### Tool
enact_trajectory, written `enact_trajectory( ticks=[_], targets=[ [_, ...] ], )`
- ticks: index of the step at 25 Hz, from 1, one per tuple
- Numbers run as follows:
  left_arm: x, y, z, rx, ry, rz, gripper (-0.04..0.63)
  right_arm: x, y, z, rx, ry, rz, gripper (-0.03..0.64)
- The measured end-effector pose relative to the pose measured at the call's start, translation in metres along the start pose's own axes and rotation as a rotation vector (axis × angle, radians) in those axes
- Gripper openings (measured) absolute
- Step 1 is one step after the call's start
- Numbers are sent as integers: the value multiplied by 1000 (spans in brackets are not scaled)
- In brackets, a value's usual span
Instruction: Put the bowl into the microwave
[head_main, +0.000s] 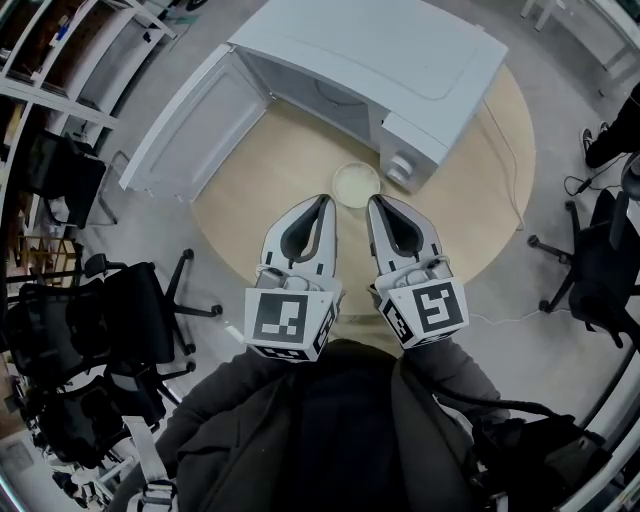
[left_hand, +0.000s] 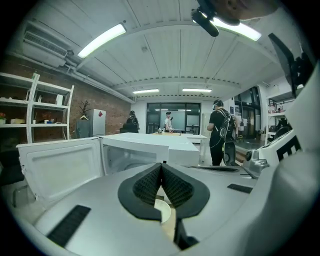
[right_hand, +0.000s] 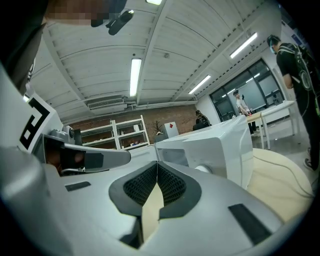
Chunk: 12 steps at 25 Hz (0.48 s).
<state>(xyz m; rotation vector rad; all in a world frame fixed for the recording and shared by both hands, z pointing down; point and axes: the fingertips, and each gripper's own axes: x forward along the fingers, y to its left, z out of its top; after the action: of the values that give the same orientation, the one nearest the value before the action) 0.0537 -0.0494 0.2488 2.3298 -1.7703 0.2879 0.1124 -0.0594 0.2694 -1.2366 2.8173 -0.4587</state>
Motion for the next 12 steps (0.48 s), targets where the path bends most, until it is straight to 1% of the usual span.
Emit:
enact_trajectory(
  ticks=[5, 12],
  targets=[
    [18, 15, -12, -28, -6, -44, 9, 16, -3, -14, -19, 20, -43, 9],
    [48, 25, -50, -76, 58, -125, 9, 26, -24, -56, 10, 93, -150, 9]
  ],
)
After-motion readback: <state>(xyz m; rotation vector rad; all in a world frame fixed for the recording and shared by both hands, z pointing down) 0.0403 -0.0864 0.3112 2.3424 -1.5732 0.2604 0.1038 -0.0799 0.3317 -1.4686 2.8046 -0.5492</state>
